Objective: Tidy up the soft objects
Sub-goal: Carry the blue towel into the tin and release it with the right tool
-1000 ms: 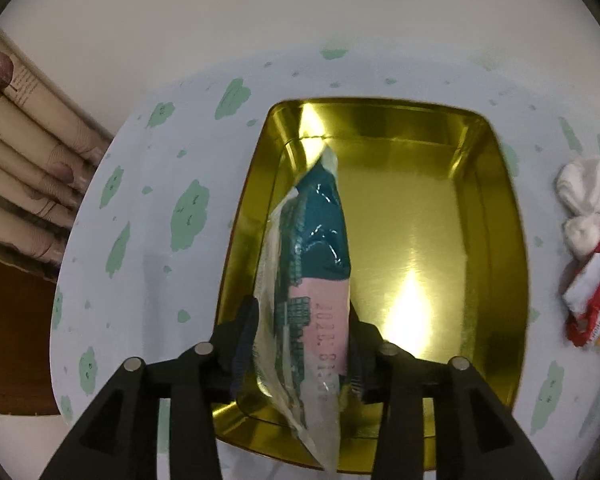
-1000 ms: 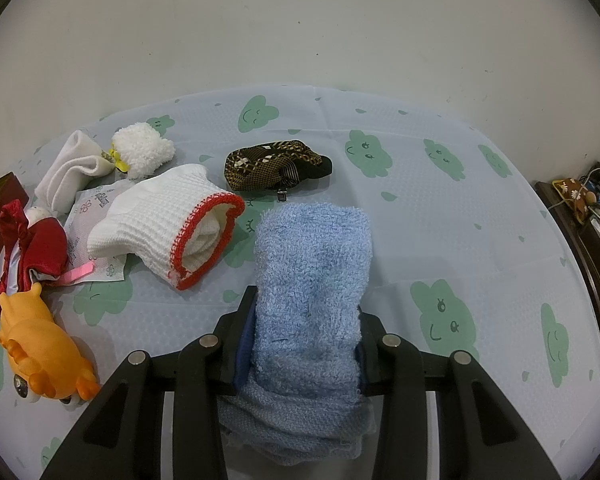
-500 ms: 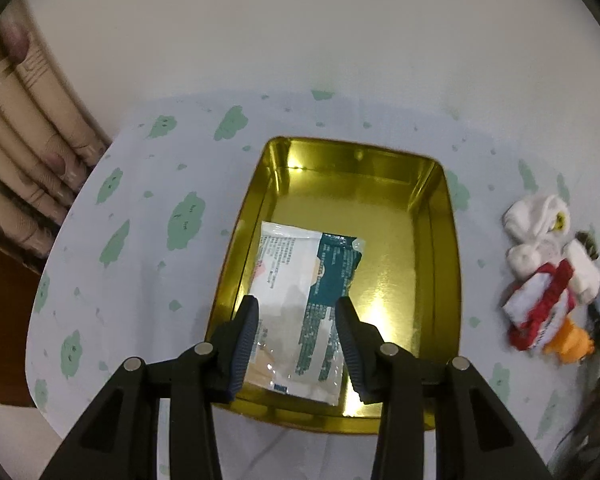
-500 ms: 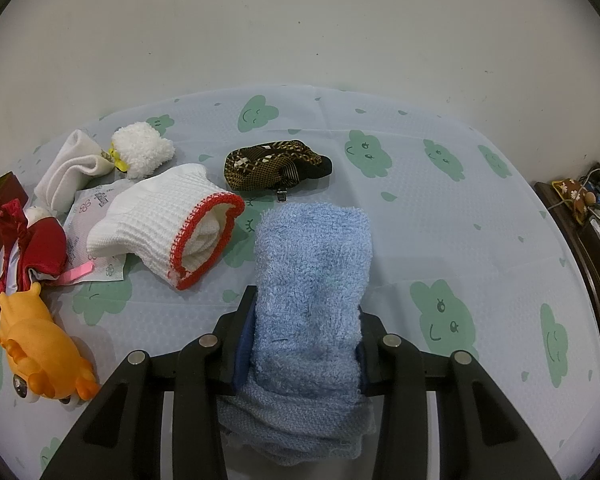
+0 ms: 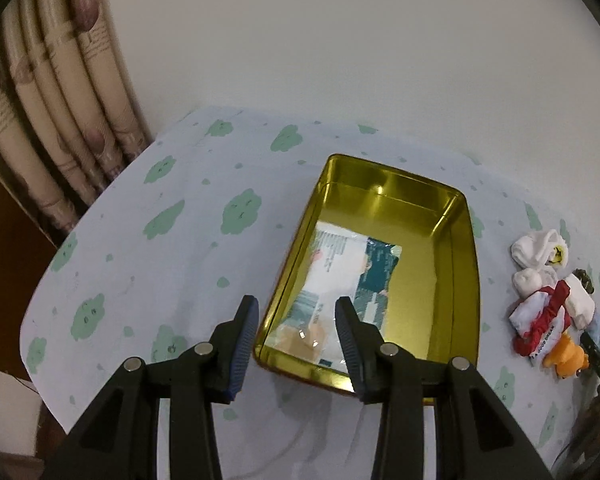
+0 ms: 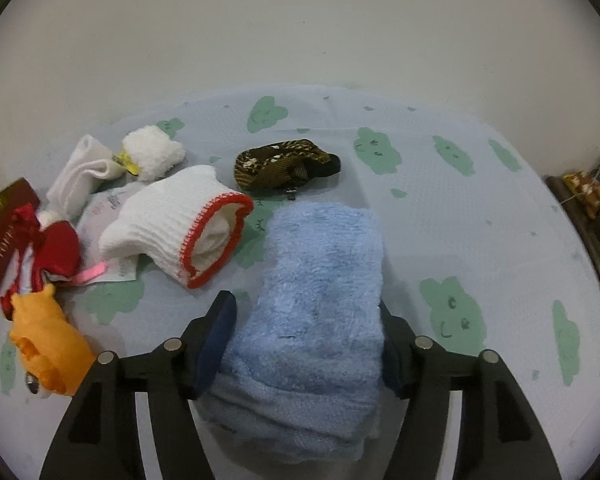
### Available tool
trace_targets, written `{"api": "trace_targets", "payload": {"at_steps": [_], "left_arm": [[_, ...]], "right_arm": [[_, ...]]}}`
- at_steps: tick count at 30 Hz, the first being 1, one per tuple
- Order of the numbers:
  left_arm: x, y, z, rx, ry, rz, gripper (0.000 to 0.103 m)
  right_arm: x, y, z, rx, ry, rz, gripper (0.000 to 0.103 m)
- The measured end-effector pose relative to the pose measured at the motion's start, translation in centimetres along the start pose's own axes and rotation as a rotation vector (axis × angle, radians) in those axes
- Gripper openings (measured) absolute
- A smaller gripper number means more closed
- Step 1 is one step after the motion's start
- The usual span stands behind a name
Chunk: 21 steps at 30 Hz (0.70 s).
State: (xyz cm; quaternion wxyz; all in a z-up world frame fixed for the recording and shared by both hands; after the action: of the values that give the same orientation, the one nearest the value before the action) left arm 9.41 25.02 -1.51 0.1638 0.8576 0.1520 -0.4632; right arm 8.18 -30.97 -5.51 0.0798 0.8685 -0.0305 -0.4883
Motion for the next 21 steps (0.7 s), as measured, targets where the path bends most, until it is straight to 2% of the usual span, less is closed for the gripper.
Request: {"api": "trace_targets", "payload": {"at_steps": [4, 9, 10, 13, 18, 21], "left_arm": [[0.4, -1.4, 0.5, -0.006, 0.013, -0.032, 0.041], [0.1, -2.5, 0.9, 0.002, 0.062, -0.053, 0.041], [0.0, -2.8, 1.0, 0.001, 0.065, -0.048, 0.041], [0.3, -3.4, 1.0, -0.02, 0.047, -0.033, 0.041], [0.9, -4.7, 1.2, -0.067, 0.025, -0.015, 0.041], [1.2, -5.3, 1.4, -0.074, 0.029, -0.019, 0.041]], "right_arm": [[-0.4, 0.0, 0.1, 0.003, -0.006, 0.026, 0.059], [-1.2, 0.3, 0.1, 0.019, -0.016, 0.037, 0.032], [-1.5, 0.3, 0.1, 0.015, -0.016, 0.044, 0.03], [-1.7, -1.3, -0.4, -0.017, -0.023, 0.089, 0.027], [-4.3, -2.0, -1.0, -0.021, 0.001, 0.146, 0.026], [-6.2, -2.9, -2.0, -0.014, 0.031, 0.14, 0.026]]}}
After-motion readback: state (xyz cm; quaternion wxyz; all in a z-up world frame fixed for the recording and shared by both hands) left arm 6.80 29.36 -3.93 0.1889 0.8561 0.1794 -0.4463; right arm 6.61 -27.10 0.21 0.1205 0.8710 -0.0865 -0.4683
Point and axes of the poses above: each gripper's, at about its wrist camera, not at the fingertips, and x roughly the way its jaws point, y to its right, z to its underside, the point moved 1 cm from there along x, roughly the way its jaws point, and after that the axes turned 15 degrees about -x, right-handed, at the moved point
